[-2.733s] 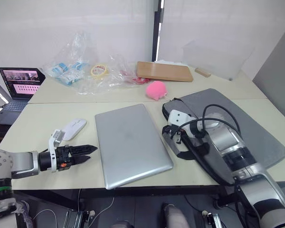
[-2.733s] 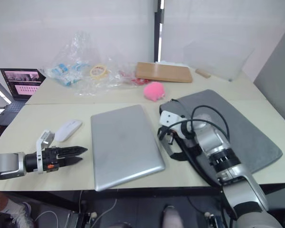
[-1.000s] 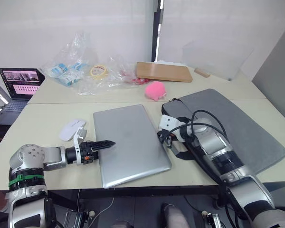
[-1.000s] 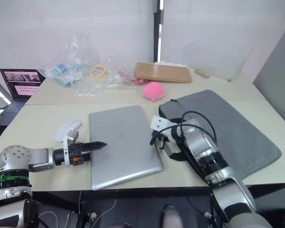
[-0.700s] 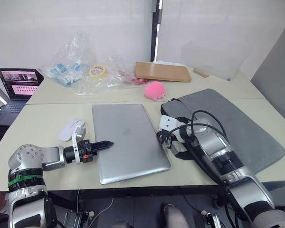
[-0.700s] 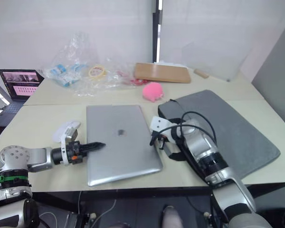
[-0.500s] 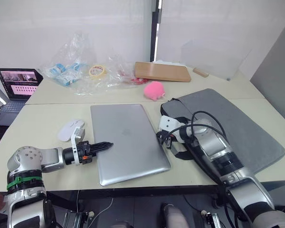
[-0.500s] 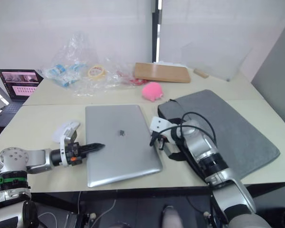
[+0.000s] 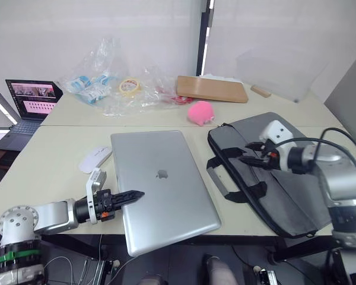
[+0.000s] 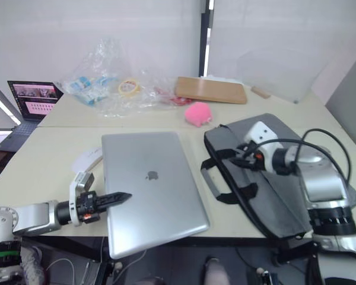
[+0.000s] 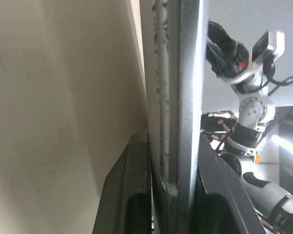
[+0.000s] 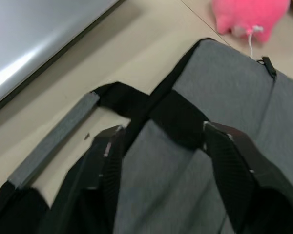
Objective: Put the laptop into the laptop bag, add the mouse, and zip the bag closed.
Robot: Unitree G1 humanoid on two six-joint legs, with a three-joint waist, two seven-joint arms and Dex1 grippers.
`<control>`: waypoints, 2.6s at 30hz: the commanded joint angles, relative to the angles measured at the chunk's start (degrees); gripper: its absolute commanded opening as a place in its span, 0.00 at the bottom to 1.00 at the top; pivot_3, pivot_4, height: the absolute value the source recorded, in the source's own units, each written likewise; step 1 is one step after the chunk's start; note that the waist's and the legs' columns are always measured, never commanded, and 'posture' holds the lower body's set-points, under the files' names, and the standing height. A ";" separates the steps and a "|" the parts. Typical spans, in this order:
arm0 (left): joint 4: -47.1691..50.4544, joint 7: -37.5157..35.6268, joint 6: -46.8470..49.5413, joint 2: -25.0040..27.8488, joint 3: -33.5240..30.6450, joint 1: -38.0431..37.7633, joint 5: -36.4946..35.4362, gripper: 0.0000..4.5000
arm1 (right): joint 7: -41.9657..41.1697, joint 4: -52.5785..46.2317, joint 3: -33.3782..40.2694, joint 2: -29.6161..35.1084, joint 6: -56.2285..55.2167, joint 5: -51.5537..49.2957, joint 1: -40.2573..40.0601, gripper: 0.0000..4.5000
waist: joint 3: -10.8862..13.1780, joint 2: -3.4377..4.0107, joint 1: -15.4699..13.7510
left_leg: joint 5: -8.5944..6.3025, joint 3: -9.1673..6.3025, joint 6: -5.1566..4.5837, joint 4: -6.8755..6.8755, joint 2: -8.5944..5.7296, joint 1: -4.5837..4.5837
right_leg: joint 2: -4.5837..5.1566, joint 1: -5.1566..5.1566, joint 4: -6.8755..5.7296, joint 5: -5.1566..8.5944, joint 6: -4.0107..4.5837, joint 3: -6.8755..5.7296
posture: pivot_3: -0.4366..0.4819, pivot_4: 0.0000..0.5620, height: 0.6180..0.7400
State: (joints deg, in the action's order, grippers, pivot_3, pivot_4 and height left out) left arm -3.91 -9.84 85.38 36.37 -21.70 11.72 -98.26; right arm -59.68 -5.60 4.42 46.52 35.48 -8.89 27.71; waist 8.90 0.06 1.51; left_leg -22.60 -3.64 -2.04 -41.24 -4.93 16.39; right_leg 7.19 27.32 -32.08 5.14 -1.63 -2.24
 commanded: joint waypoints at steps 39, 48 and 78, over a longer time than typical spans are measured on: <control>0.82 5.38 -12.12 -2.01 16.52 10.16 -14.74 0.07 | 11.46 -10.94 9.96 0.51 26.97 -20.68 -3.09 0.00 | 0.12 -0.28 -1.36 | 0.01 0.10 -0.04 0.04 -0.10 -0.05 | 0.01 -0.20 0.10 0.01 -0.03 0.06 | 0.48 0.27 1.00; -14.24 4.59 -2.35 -5.21 16.68 17.77 -14.74 0.07 | 15.34 -9.82 13.69 -0.90 34.86 -27.61 4.48 0.00 | 0.12 -0.28 -0.96 | 0.01 0.08 -0.05 0.02 -0.09 -0.03 | 0.00 -0.18 0.11 0.00 -0.03 0.06 | 0.48 0.27 1.00; -28.53 6.57 -17.67 -35.80 15.63 37.02 13.23 0.07 | 31.83 -17.41 16.55 -13.05 44.29 -40.34 6.84 0.00 | 0.12 -0.29 -2.20 | 0.00 -0.06 -0.12 -0.47 -0.13 0.39 | 0.26 -0.18 0.14 -0.18 -0.24 0.02 | 0.48 0.27 1.00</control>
State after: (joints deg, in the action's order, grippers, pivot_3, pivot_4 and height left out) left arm -34.22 1.69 69.24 2.37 -2.88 45.27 -84.72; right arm -28.19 -20.68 18.84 33.87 80.03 -47.20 33.26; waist 9.02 -0.22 -0.70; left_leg -22.60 -3.70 -2.17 -41.71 -5.06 16.78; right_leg 7.44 27.14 -31.94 4.95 -1.87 -2.21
